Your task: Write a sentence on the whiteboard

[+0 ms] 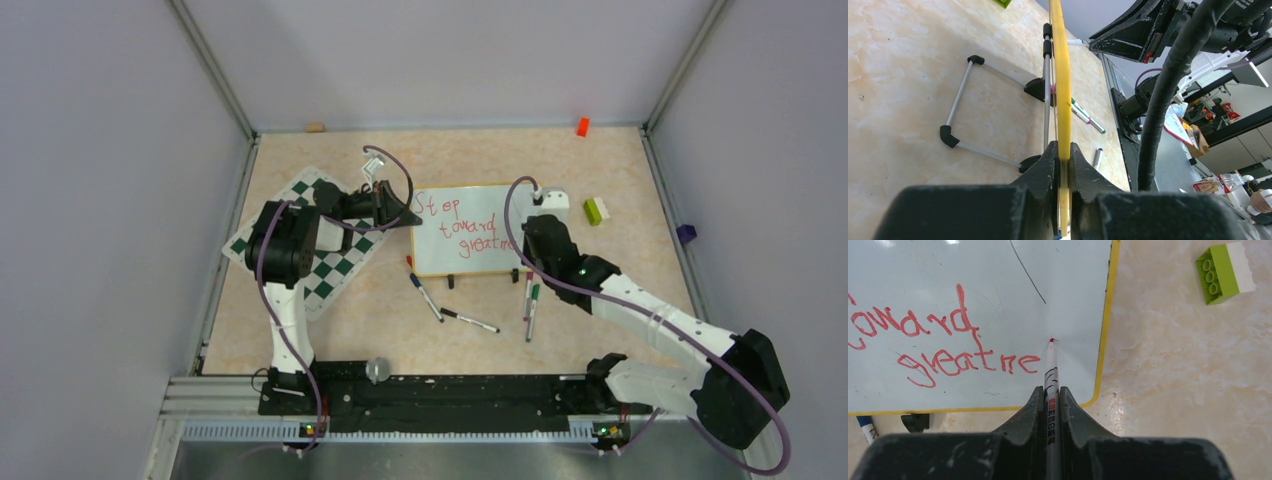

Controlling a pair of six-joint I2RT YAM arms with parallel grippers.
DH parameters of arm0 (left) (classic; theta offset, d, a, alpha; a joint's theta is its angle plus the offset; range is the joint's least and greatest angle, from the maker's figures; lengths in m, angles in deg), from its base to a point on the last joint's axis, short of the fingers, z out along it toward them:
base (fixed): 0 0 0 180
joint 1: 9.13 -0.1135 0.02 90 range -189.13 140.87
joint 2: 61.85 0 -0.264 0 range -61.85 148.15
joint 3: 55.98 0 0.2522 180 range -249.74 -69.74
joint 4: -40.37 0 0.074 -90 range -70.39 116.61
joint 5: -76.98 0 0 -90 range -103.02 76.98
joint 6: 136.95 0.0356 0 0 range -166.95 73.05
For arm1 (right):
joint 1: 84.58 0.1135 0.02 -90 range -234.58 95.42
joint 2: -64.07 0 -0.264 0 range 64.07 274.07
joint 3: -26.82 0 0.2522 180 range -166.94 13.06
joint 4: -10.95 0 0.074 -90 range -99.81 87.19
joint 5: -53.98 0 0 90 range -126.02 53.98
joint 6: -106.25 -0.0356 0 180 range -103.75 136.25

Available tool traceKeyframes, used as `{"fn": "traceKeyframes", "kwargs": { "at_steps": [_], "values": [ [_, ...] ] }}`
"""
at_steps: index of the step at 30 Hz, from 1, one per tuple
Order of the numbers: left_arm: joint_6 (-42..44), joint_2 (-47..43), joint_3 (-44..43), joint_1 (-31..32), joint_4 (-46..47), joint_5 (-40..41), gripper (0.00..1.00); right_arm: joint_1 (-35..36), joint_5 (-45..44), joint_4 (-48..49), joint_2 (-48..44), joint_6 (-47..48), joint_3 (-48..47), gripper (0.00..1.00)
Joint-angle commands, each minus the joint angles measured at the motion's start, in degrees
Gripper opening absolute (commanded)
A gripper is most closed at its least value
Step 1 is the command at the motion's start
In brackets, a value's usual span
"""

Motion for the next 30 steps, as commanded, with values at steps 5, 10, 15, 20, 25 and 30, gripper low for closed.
{"fn": "traceKeyframes", "kwargs": {
  "at_steps": [5, 10, 15, 20, 25, 30],
  "values": [
    [-0.82, -1.26, -0.4, -0.16, 6.23, 0.62, 0.0, -0.64, 1.87, 3.41, 0.41, 0.32, -0.19, 0.0],
    [-0.82, -1.22, -0.4, -0.16, 6.23, 0.58, 0.0, -0.65, 3.41, 1.6, -0.01, 0.15, 0.39, 0.0],
    [-0.82, -1.27, -0.4, -0.16, 6.23, 0.65, 0.0, -0.65, 4.01, 0.31, -1.38, -0.28, 1.76, 0.0],
    [-0.8, -1.27, -0.35, -0.16, 6.2, 0.63, 0.0, -0.64, 1.02, -1.57, -1.86, -1.12, 1.79, 0.0],
    [-0.73, -1.39, -0.29, -0.16, 6.23, 0.68, 0.0, -0.65, 1.24, -2.58, -2.12, -1.44, 1.9, 0.0],
    [-0.73, -1.37, -0.31, -0.17, 6.23, 0.65, 0.0, -0.65, 2.48, -2.99, -2.12, -1.53, 2.3, 0.0]
  ]
}}
